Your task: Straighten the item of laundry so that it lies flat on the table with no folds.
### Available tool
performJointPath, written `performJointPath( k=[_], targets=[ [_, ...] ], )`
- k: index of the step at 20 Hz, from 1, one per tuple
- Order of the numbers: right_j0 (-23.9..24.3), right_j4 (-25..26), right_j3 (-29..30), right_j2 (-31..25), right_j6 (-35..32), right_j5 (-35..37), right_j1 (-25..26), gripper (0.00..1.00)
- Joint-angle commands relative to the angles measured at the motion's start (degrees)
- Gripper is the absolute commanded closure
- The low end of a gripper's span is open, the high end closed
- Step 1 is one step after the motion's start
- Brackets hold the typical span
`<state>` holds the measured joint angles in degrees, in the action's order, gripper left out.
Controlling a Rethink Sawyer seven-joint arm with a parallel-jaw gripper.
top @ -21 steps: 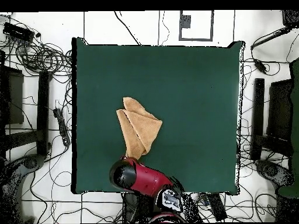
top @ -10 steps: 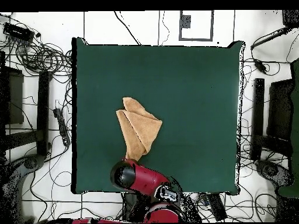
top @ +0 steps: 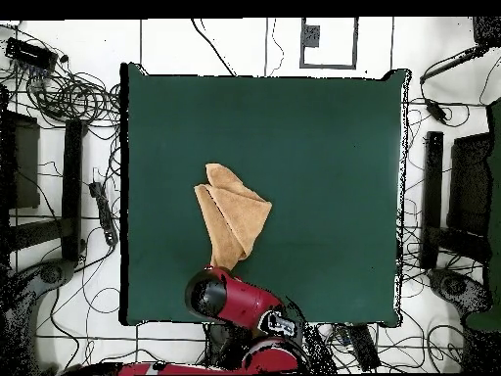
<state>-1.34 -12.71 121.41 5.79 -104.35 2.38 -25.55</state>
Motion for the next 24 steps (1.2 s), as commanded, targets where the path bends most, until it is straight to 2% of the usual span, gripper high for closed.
performJointPath(
  k=[1,4,5,9,10,11,13,17,20,24],
  targets=[
    [0.7,-2.6,-7.1,-6.0,-11.0,-2.5,4.6,0.00],
    [0.8,-1.3,-7.6,-5.5,-9.6,-2.2,3.5,0.00],
    [-0.9,-1.9,-8.2,-3.5,-9.9,-2.7,3.7,1.00],
    [-2.5,-1.9,-9.5,-1.5,-9.2,-2.2,4.2,1.00],
    [-2.8,-3.2,-8.8,-1.2,-10.6,-1.0,3.9,1.00],
    [-1.4,-3.7,-7.7,-3.1,-12.0,-2.1,3.4,1.00],
    [-0.3,-3.8,-6.7,-4.0,-11.9,0.2,2.2,1.00],
    [0.1,-2.5,-5.2,-2.2,-10.5,2.5,-1.2,1.00],
    [1.2,-0.8,-2.6,-0.7,-8.9,5.8,-5.9,1.00],
    [0.6,1.1,-0.9,3.3,-6.7,15.2,-14.2,1.00]
  ],
)
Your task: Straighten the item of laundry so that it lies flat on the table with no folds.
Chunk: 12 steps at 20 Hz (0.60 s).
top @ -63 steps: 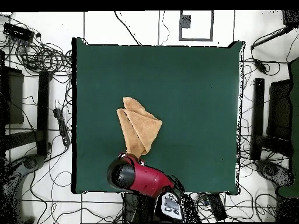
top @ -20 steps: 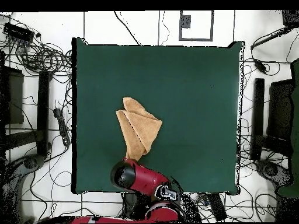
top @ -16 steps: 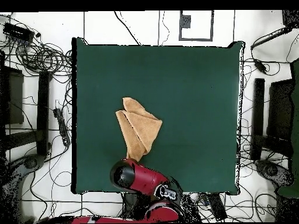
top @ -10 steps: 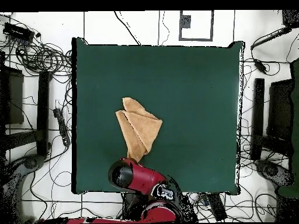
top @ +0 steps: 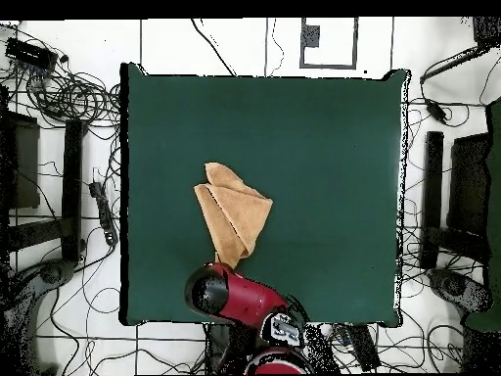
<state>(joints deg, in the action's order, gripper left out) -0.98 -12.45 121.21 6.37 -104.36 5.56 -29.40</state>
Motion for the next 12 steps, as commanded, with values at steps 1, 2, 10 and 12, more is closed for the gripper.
performJointPath(
  k=[1,2,10,12],
  targets=[
    [0.2,1.3,-1.0,3.3,-6.3,14.2,-11.7,1.00],
    [0.3,1.7,-1.0,3.6,-6.1,16.1,-13.0,1.00],
    [0.5,4.1,-5.3,5.4,-5.8,26.5,-17.2,1.00],
    [0.8,4.4,-5.1,5.1,-5.9,25.5,-17.0,1.00]
  ],
)
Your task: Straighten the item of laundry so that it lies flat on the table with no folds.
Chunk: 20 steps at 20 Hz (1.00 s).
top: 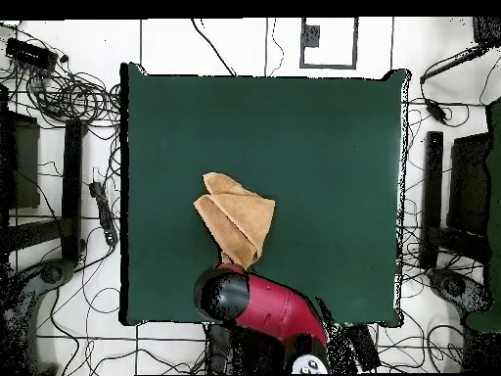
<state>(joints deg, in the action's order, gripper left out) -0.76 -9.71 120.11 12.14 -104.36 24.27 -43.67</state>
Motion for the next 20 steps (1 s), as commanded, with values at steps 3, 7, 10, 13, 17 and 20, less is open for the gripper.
performJointPath(
  k=[3,7,10,13,17,20],
  targets=[
    [0.7,2.0,-3.8,-0.9,-6.0,6.5,-2.9,1.00],
    [0.6,3.1,-4.6,-0.1,-5.4,9.1,-4.3,1.00],
    [1.3,4.6,-7.4,0.4,-3.8,13.0,-4.9,1.00],
    [1.9,6.9,-12.2,1.0,-1.5,19.7,-5.6,1.00],
    [3.7,9.8,-18.4,-0.2,1.4,28.2,-6.2,1.00],
    [6.3,10.8,-22.4,-2.9,3.2,31.4,-5.3,1.00]
  ],
)
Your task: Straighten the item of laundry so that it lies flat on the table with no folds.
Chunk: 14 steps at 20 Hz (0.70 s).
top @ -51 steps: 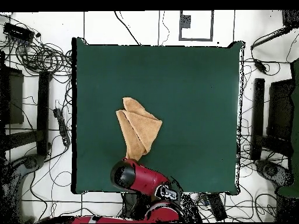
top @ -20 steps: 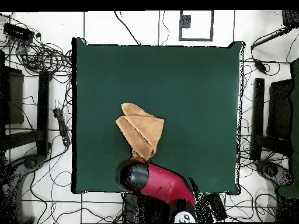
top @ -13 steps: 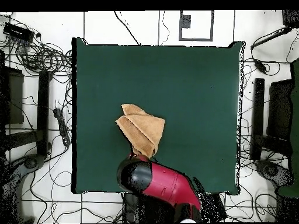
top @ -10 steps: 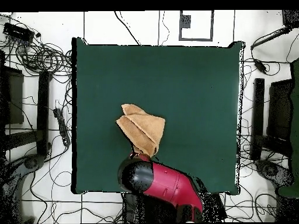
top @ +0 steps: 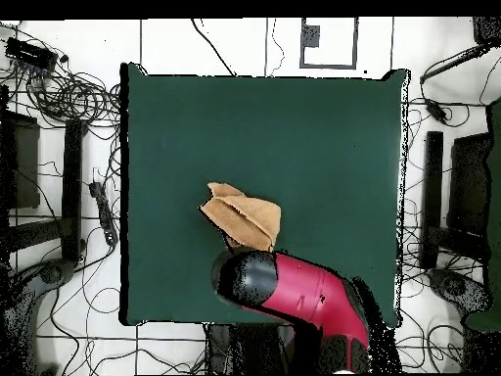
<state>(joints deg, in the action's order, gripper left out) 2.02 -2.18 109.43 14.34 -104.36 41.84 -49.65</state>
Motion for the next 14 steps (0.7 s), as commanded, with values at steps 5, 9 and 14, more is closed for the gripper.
performJointPath(
  k=[5,9,14],
  targets=[
    [6.1,4.9,-14.4,-8.2,4.2,9.8,3.4,1.00],
    [7.3,5.7,-16.1,-9.6,4.6,10.9,4.7,1.00],
    [8.6,7.0,-17.1,-11.8,5.2,9.3,5.7,1.00]
  ],
)
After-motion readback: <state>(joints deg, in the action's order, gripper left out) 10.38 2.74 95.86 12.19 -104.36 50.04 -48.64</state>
